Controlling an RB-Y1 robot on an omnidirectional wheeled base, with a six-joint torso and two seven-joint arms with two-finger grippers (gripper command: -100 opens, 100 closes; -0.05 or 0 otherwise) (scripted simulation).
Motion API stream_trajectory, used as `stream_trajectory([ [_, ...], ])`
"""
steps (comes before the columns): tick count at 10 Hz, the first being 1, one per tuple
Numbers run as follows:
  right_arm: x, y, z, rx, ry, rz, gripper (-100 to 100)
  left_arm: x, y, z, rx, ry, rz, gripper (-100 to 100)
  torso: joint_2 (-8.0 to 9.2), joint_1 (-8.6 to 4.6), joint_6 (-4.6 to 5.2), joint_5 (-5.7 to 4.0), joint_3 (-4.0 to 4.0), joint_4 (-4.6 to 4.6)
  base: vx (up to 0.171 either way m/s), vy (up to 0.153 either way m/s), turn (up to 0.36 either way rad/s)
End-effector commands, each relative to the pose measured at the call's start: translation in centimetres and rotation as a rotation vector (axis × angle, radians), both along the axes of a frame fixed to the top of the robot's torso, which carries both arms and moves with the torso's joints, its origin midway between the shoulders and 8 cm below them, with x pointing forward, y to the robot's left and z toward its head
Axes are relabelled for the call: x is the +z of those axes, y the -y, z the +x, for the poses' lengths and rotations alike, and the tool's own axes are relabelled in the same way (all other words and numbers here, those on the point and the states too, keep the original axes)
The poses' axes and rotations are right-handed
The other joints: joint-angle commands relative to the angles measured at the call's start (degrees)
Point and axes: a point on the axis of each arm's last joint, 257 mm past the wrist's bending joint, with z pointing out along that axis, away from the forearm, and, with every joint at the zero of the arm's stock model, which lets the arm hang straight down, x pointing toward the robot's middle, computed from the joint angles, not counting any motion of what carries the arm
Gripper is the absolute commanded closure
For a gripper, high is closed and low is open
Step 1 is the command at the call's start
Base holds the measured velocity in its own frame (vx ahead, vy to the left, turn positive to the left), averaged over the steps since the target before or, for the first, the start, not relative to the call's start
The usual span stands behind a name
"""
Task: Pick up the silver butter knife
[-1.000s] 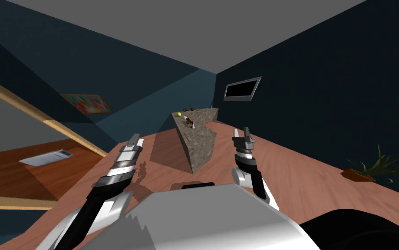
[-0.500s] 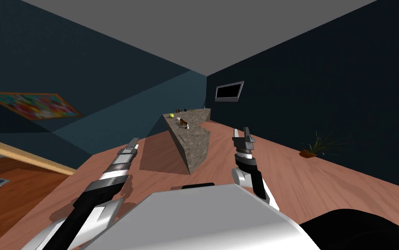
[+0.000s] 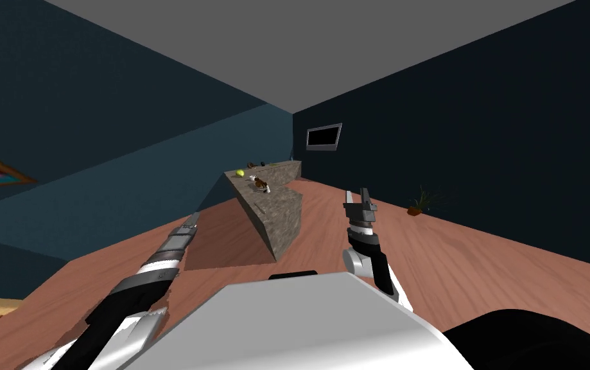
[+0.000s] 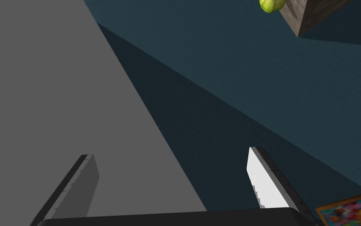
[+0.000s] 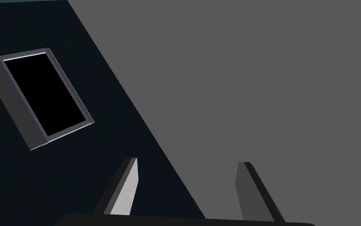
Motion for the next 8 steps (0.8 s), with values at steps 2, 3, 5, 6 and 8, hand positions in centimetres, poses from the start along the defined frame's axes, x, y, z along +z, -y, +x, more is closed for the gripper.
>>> stream_trajectory([
  [2,0.0,0.0,0.0,0.000,0.000,0.000,0,-2.2,-1.8,-0.6,0.055,-0.082,-0.007,-100,-0.04,-0.03,0.06,0.00,-0.02,-0.01,0.021,-0.006,-0.260],
  [3,0.0,0.0,0.0,0.000,0.000,0.000,0,-3.7,-3.1,-1.4,0.088,-0.135,-0.006,-100,-0.05,-0.01,-0.02,0.00,-0.03,-0.01,0.029,-0.009,-0.270],
  [5,0.0,0.0,0.0,0.000,0.000,0.000,0,-5.8,-4.7,-2.5,0.138,-0.211,-0.017,-100,-0.08,-0.01,-0.02,0.00,-0.05,-0.02,0.039,-0.003,-0.253],
  [6,0.0,0.0,0.0,0.000,0.000,0.000,0,-6.2,-4.9,-2.6,0.148,-0.225,-0.022,-100,-0.14,-0.01,0.04,0.00,-0.08,-0.03,0.043,0.000,-0.193],
  [8,0.0,0.0,0.0,0.000,0.000,0.000,0,-7.9,-6.2,-3.7,0.187,-0.286,-0.029,-100,-0.08,-0.04,-0.04,-0.01,-0.05,-0.02,0.028,-0.008,-0.130],
])
